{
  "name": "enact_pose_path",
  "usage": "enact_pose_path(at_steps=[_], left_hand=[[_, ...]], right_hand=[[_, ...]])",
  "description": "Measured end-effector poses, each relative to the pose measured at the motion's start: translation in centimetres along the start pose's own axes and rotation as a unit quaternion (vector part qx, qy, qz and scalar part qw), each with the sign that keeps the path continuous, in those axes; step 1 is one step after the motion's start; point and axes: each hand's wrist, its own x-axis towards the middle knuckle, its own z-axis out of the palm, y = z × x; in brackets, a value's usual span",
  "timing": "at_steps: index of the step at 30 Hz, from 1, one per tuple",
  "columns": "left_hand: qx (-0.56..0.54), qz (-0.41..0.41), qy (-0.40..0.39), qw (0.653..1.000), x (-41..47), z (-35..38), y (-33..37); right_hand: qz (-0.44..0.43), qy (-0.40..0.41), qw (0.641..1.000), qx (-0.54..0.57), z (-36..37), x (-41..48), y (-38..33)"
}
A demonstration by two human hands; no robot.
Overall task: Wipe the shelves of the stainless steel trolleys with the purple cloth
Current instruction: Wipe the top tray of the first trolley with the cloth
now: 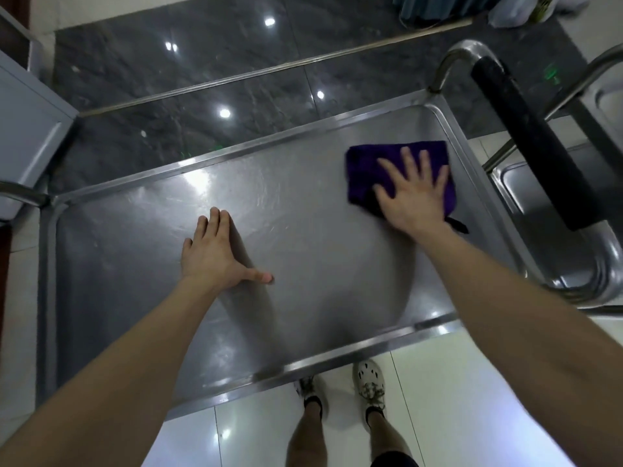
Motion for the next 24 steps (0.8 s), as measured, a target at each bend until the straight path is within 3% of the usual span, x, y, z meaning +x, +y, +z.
enact_pose_path(at_steps=[2,5,9,11,15,18,21,24], left_hand=[[-0.004,-0.002,-0.001,1.0,0.0,0.0,0.2],[-0.006,-0.003,0.0,1.0,-0.2,0.0,0.3],[-0.018,-0.007,0.002,1.0,-0.4,0.0,0.2],[-0.024,-0.006,0.004,1.0,-0.5,0.3,0.1],[-0.023,-0.025,0.042,0.999,-1.2,0.9,0.3],[-0.022,-0.06,0.108,0.992,-3.0,1.5,1.1],[-0.03,-0.03,0.196,0.98,-6.0,2.6,2.1],[-0.078,-0.019,0.171,0.982,-10.0,4.2,3.7]], right_hand=[[0.041,-0.012,0.999,0.012,-0.8,-0.6,3.2],[0.054,-0.001,0.998,0.027,0.7,-3.7,-0.9],[-0.115,0.0,0.993,-0.006,5.1,-12.0,-11.8],[-0.163,0.0,0.986,-0.017,6.0,-13.9,-13.0],[-0.161,0.038,0.986,0.002,4.9,-12.5,-7.6],[-0.066,0.057,0.996,0.019,3.5,-11.6,0.2],[-0.017,0.036,0.999,0.014,1.5,-11.6,7.2],[-0.001,-0.011,1.0,0.023,0.3,-11.3,8.2]])
